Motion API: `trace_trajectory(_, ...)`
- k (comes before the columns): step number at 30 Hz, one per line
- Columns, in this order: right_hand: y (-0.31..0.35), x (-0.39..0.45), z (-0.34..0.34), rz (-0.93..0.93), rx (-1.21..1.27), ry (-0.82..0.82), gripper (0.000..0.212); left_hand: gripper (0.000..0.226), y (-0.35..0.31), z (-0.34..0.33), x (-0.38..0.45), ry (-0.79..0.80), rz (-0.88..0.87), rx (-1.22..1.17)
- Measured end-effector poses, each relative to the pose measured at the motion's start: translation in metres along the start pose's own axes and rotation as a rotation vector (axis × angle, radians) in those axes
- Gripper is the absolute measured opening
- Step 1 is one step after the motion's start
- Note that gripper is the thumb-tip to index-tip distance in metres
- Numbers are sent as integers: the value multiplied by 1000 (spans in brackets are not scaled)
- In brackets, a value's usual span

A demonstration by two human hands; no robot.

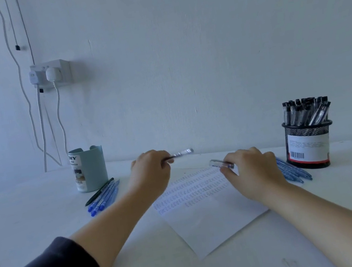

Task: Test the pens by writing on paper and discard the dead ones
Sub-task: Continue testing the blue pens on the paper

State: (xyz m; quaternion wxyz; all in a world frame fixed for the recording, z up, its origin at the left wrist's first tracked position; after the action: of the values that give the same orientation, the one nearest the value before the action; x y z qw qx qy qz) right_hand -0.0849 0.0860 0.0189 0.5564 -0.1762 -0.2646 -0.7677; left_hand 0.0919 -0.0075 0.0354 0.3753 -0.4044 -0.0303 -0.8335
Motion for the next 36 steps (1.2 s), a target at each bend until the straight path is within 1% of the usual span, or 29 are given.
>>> trace_trajectory(1, -1, 0, 0, -11, 15, -10, 25, 29, -2, -2, -1, 35, -28, 108)
trace_trajectory(3, 0, 0, 1, -13, 27, -29, 24, 31, -6, -4, -4, 55, -40, 228)
trace_trajectory(7, 4, -1, 4, 12, 42, -66, 24, 31, -6, -4, -6, 64, -25, 331)
trace_trajectory(11, 8, -3, 4, 47, 24, -72, 24, 31, -6, -7, -7, 95, -14, 331)
trace_trajectory(16, 6, -2, 3, 48, -4, -64, 23, 32, -6, -6, -7, 82, -31, 297)
trace_trajectory(25, 6, -3, 0, 79, 3, -40, 21, 34, -8, -9, -8, 96, -73, 338)
trace_trajectory(31, 13, -5, -3, 141, -36, 3, 21, 36, -18, -11, -10, 87, -173, 358)
trace_trajectory(36, 17, -7, -2, 187, -19, 21, 19, 36, -21, -13, -11, 59, -259, 325)
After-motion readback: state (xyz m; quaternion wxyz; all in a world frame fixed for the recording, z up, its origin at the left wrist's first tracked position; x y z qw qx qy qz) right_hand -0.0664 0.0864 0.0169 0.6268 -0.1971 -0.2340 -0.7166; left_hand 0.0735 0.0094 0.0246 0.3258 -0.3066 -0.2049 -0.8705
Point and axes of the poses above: each hand's wrist, its own x-axis towards the middle knuckle, its own z-axis out of the back of the hand, y = z × x, the point moved 5 cm from there along x, towards the middle knuckle, and after that the axes turned 8 degrees about -z, right-handed, at the moved point
